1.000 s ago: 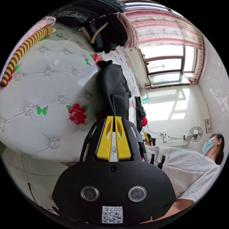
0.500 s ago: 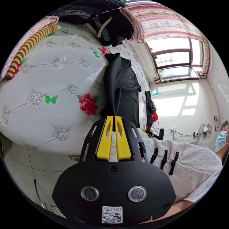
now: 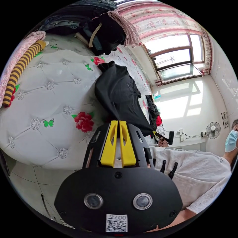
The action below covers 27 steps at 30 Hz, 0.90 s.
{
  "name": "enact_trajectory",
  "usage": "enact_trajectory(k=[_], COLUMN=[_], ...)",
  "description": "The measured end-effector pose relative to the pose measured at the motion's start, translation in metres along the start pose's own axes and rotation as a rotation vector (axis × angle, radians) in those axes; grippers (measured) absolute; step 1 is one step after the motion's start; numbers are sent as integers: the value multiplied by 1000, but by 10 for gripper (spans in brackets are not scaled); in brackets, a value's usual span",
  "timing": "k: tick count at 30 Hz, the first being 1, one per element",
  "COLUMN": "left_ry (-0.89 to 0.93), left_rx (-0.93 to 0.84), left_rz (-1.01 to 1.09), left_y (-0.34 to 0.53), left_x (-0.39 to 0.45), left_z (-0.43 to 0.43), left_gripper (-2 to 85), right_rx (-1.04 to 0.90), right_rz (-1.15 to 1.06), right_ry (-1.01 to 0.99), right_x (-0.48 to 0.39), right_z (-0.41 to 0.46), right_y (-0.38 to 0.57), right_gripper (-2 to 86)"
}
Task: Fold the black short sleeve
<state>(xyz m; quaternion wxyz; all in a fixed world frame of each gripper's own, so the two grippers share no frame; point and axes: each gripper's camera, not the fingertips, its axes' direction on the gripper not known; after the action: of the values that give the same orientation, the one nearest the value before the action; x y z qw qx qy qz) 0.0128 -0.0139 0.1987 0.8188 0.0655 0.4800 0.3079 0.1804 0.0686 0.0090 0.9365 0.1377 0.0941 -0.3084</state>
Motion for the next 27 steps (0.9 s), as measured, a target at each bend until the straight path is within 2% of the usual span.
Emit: enact_trajectory(k=[5,9,11,15,18,20,23,27], left_ry=[222,225,232,246,345,439,416,343], left_rx=[101,79,38,46,159,271,358,380], left_rz=[-9,-47,-97,-90,14,235,535,750], left_y=[35,22,-12,-103,-193,-235,-229,-178], left_x=[11,-3,-17,5,78,175,286,334], left_z=[-27,-11,12,30,-4,-64,-137,-184], left_gripper=[-9,-9,-9,-10,-10,-10,-10,-10], right_rx=[105,189,166,199,429,609,739,782], right_rz=[7,133,229,259,283,132,-118,-299], right_ry=[-96,-214,-262,-313,-477,-501,-476,-442], right_x=[23,67,100,125,126,84,20,-14], right_z=[-135,-169,-157,-165,-236,-323,-417,-473], right_y=[63,73,50,-28,-93,-128,-130,-85], right_gripper=[-2,-2,-3,-3,-3,-3,-3,-3])
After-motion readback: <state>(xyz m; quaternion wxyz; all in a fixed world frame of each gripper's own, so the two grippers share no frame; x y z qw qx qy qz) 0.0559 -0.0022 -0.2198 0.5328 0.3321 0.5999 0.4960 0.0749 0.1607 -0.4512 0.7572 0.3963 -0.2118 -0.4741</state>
